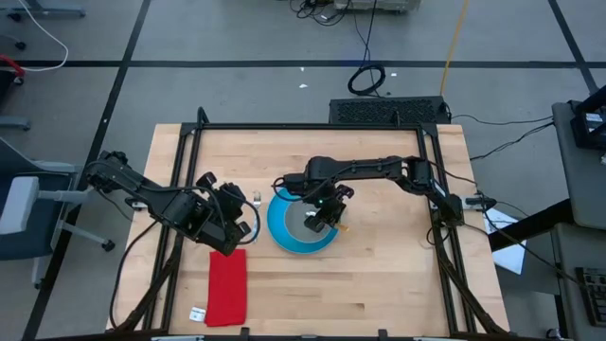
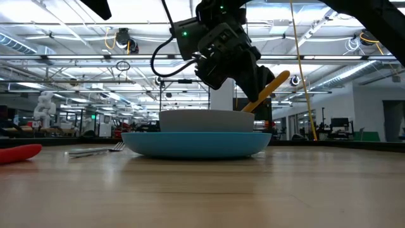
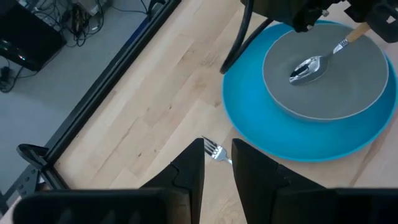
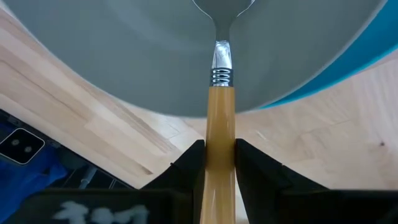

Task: Set table place
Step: Put the orange spoon into the gray bowl

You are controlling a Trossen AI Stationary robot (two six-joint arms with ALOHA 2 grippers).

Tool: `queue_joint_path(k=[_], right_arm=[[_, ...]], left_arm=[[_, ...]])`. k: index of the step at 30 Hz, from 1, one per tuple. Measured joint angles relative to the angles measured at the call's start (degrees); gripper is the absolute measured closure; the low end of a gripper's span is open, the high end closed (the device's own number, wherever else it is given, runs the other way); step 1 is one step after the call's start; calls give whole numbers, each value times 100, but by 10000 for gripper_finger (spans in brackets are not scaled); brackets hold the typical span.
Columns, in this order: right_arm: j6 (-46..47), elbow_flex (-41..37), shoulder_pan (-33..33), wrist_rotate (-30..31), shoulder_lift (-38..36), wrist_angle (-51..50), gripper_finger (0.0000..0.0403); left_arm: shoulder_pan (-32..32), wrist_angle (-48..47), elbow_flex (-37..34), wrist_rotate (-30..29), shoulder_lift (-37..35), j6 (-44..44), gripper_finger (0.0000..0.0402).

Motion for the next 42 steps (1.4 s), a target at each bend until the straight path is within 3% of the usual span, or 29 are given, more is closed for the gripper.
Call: queue_joint_path(k=[37,42], right_arm=[[117,0,-249,-24,0,-38,323],[153,0,-322,-433,0,24,302]], left_arm=[[-41,-94,-2,-108,1,-42,314],[-130,-96,-2,-158,0,-42,314]])
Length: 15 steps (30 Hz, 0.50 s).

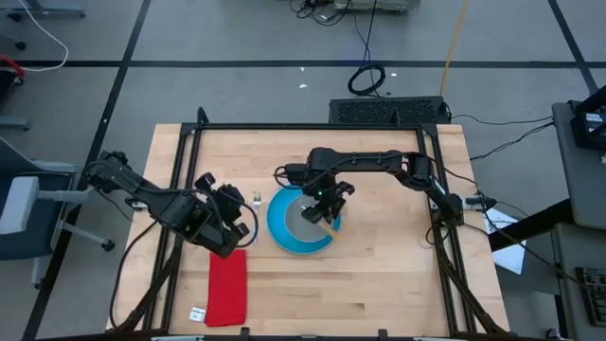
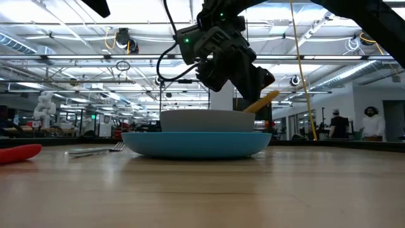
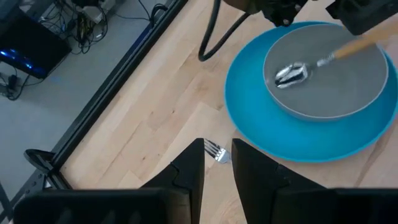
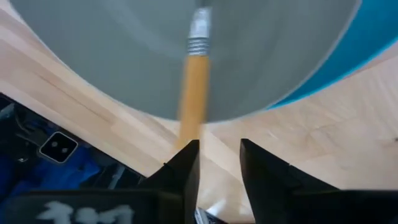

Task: Set table place
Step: Put the orange spoon into the gray bowl, then return to Home Position

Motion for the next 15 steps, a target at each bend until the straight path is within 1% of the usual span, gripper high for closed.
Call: queue_joint_path(k=[6,11,15], right_arm=[[10,0,-4,-26,0,34,275],[-38,-2,-3,37,-75,-151,273],[1,-2,16,341,-371,-193,278]], left_arm=[[-68,-3,0,-2,0,-50,314],[-71,-6,0,-2,1,-81,314],[-71,-7,0,-2,2,-107,314]])
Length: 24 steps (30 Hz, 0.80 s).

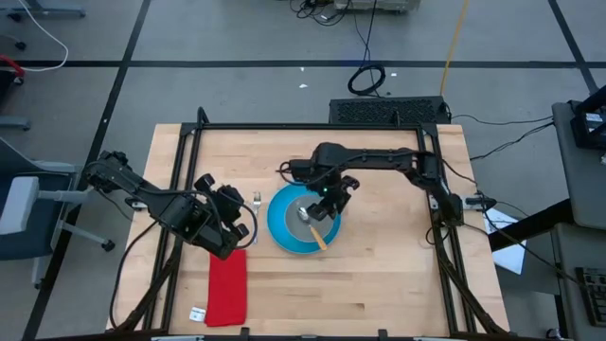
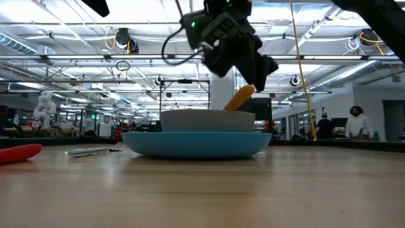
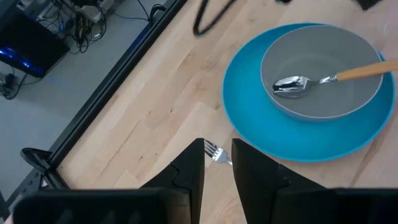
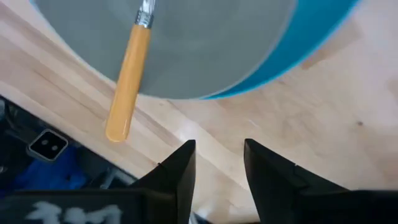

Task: Set table place
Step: Return to Home Position

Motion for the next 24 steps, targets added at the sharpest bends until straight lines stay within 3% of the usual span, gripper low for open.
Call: queue_joint_path(k=[11,24], right_arm=[[916,2,648,1362,-1536,-24,282],[1797,2,2551,3530,-2645,11,282]], left_arm=[[4,-15,0,27,-2,-106,314],[-121,61,0,271,-2,-177,314]])
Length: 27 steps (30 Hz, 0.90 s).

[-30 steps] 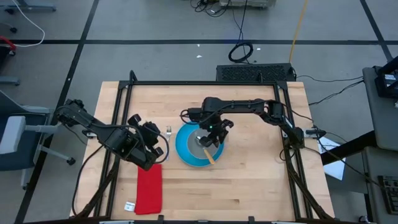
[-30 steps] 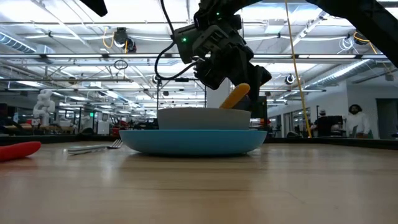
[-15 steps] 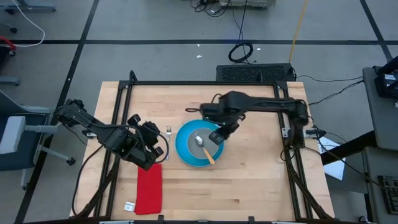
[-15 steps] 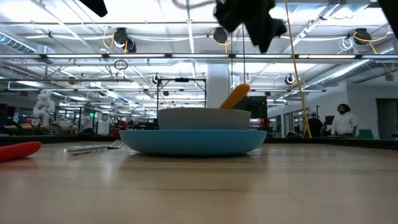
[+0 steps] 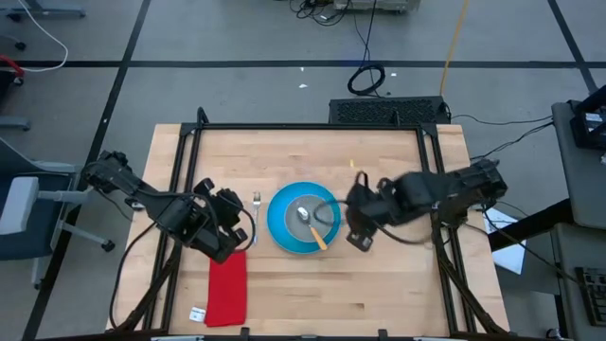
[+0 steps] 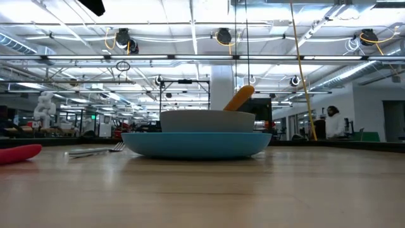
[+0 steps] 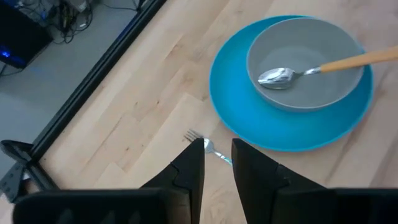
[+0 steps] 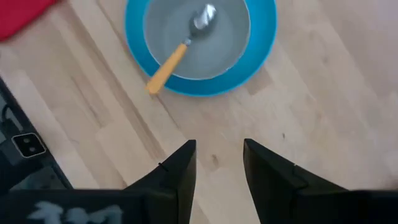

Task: Set table place
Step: Return to Home Position

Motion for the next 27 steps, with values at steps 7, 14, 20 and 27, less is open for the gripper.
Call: queue_joint_path(k=[7,14,20,27], right_arm=[[439,0,1117,1155,-235,-19,282],[886,-109,2037,2183,-250,75,282],[1550,-936,2499,2611,-368,170,282],[1913,-2760,2747,2743,-982,1522,282]], left_arm=[[-394,68,0,0,0,-379,314],[-1004,425,0,-27,0,-730,314],[-1540,886,0,-417,0,-816,314],[-1934,1013,0,-853,12,-1155,314]])
